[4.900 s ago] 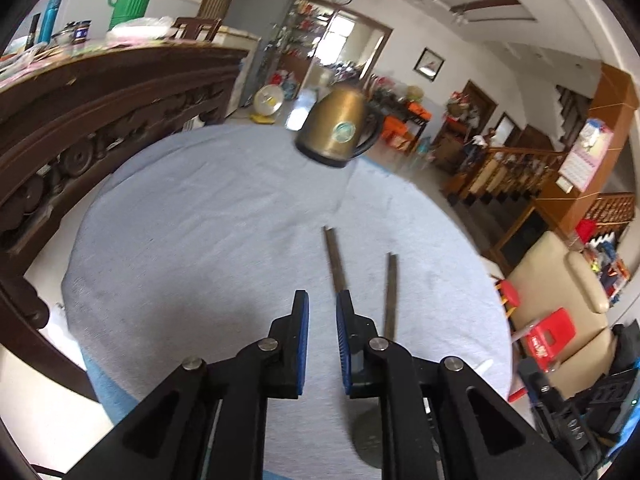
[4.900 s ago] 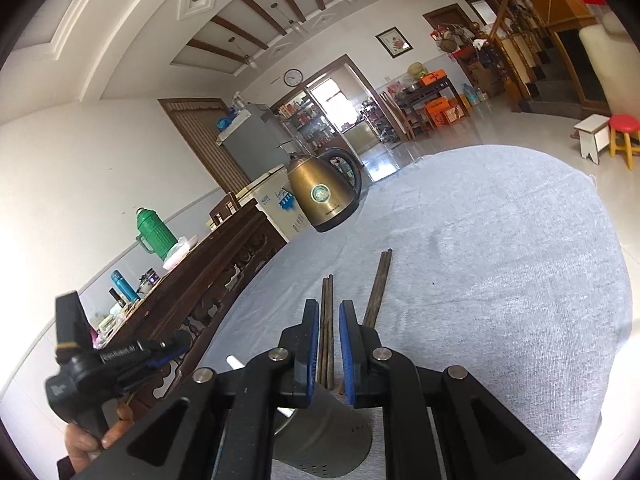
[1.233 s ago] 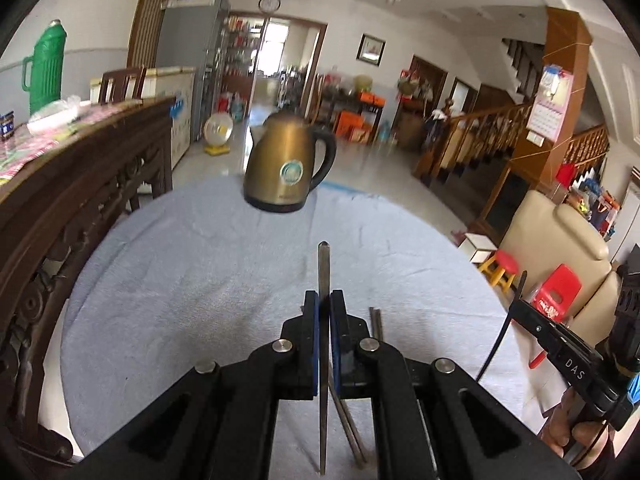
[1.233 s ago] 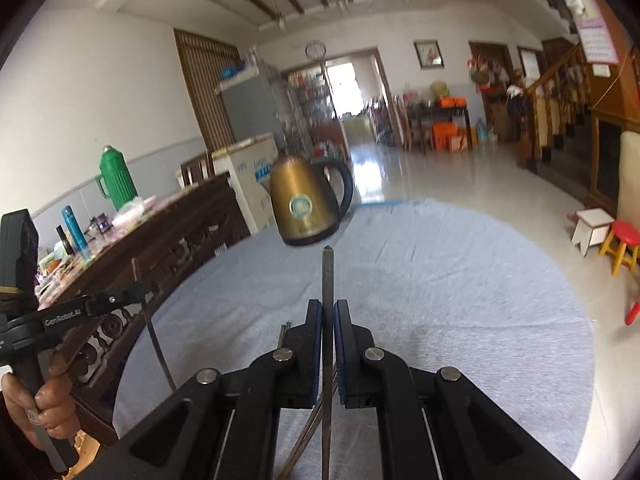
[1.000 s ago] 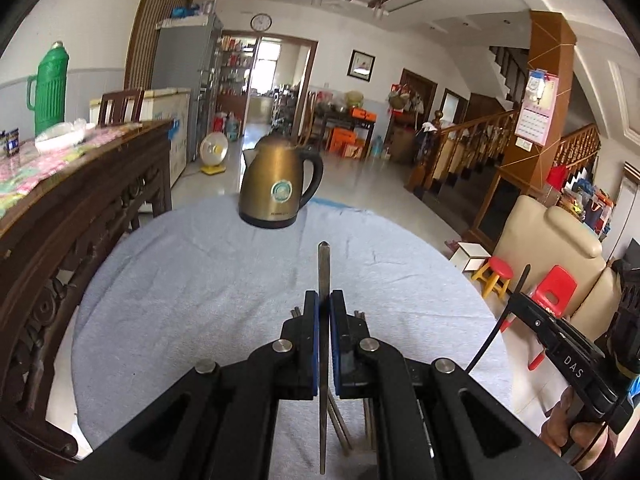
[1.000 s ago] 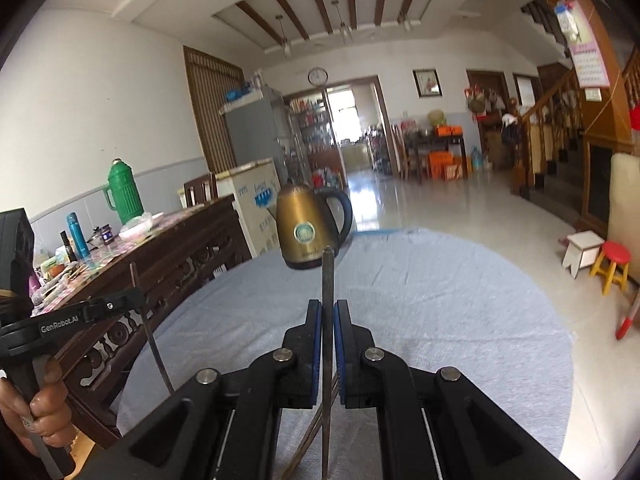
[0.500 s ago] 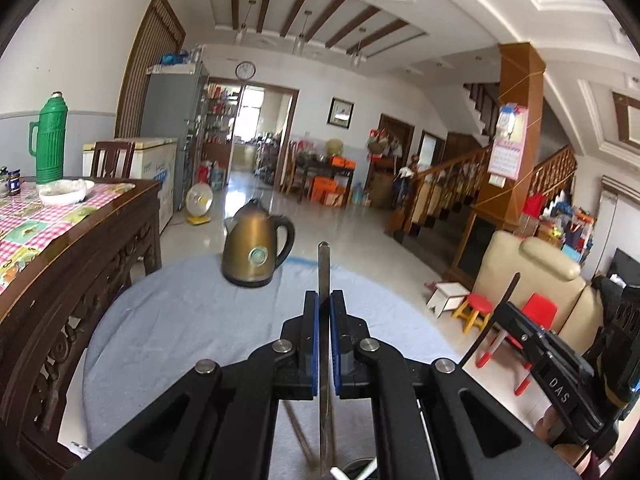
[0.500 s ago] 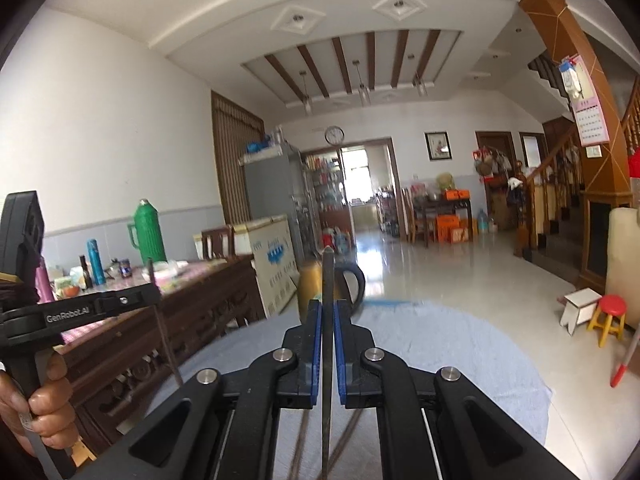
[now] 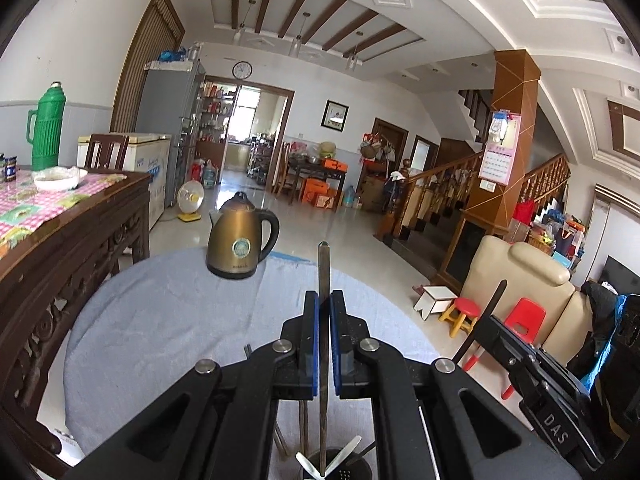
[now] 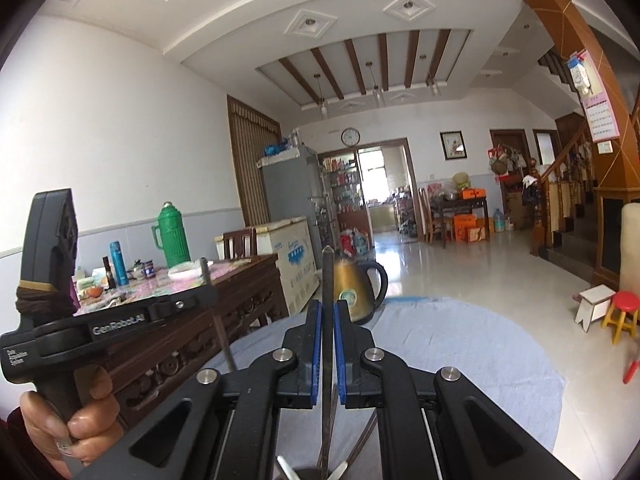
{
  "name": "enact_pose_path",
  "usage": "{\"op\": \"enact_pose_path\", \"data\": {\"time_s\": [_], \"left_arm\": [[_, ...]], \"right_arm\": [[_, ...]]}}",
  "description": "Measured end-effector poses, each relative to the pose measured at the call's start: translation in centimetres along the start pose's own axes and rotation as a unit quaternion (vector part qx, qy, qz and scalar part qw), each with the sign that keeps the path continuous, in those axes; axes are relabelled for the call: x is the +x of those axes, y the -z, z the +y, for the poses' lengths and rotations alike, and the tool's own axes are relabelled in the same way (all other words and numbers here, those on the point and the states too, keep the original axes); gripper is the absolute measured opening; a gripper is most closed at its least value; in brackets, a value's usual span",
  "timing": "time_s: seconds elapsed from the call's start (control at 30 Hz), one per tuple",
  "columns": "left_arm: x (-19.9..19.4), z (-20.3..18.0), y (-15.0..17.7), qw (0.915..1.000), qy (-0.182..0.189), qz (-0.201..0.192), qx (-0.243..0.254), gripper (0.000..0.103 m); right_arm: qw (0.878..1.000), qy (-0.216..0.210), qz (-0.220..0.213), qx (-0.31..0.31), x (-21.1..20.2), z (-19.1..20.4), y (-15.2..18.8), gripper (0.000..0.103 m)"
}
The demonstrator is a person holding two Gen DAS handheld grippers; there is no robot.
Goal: Organize utensils
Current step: 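Lift the chopsticks upright and lower them into the green cup with both tools, then open both tools to release the chopsticks into the cup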
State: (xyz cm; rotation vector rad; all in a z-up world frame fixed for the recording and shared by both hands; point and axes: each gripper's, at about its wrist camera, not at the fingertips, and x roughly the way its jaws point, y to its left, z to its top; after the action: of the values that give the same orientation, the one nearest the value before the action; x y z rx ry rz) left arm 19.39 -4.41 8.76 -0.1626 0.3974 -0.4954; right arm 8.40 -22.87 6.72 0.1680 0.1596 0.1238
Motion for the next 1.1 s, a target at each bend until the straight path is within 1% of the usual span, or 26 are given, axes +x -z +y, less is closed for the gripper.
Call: {"op": "enact_pose_path", "data": {"time_s": [0.27,0.47,0.67,0.77,0.97,1.1], "left_arm": [[1.0,0.6,2.9,0.9992,-0.011,0.035,-0.017,0.005],[0.8,0.7,3.9,0.9985,-0.017,0.045,-0.026,0.005],[0.5,0.2,4.8,0.9983,-0.023,0.05,-0.018,0.005],[0.5,0.0,4.9,0.9979,-0.023,0.058,-0.016,0.005],[1.7,-0.2,5.8,0.9947,-0.041,0.094,-0.01,0.005],[2.3,-0.3,6.5,0.9919,-0.05,0.116,-0.01,0.005]], "right_arm": [[0.999,0.004,0.036,0.009,0.0,-1.0,3.2,0.007],[0.999,0.009,0.049,0.018,-0.3,-1.4,4.4,0.007],[0.998,0.013,0.062,0.02,-0.4,-1.4,5.3,0.007],[0.997,0.017,0.076,0.027,-0.3,-1.6,6.1,0.007],[0.992,0.018,0.116,0.048,0.8,-1.9,7.3,0.007],[0.99,0.019,0.131,0.052,1.0,-1.9,7.7,0.007]]}}
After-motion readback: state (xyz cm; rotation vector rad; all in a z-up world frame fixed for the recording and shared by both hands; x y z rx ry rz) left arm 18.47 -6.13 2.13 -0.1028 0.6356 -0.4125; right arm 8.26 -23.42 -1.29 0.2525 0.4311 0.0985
